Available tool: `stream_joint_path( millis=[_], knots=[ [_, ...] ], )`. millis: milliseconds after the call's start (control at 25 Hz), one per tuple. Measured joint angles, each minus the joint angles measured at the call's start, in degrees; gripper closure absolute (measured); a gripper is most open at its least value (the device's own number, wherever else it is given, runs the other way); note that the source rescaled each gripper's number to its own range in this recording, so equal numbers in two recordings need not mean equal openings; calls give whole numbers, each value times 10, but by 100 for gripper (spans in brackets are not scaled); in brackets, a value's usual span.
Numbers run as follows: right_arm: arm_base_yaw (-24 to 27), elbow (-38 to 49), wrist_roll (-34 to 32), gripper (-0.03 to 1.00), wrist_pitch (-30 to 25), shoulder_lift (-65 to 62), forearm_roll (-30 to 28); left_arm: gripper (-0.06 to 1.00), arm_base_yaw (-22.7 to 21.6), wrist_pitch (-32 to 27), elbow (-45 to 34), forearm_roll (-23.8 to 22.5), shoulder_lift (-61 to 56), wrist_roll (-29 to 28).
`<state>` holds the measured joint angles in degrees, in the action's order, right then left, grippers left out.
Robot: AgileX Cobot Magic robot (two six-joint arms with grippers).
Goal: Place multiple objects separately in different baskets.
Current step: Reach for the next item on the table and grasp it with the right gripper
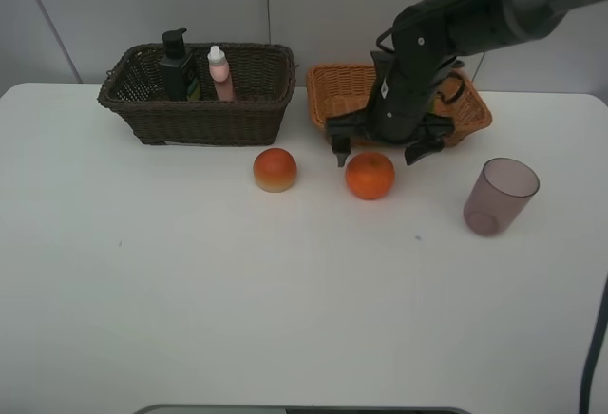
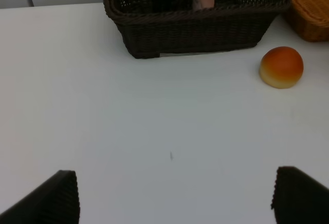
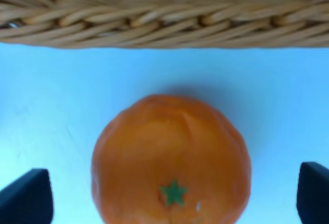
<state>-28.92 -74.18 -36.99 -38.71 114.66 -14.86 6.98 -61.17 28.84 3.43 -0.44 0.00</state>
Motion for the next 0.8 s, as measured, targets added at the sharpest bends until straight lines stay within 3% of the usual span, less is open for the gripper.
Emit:
stream_joint_path(
  millis=[240, 800],
  knots=[
    [6, 11, -29, -3, 52, 5, -24, 0, 0, 0, 0, 0, 0, 0],
    [8, 17, -42, -3, 92, 51, -35, 0, 0, 0, 0, 0, 0, 0]
  ],
)
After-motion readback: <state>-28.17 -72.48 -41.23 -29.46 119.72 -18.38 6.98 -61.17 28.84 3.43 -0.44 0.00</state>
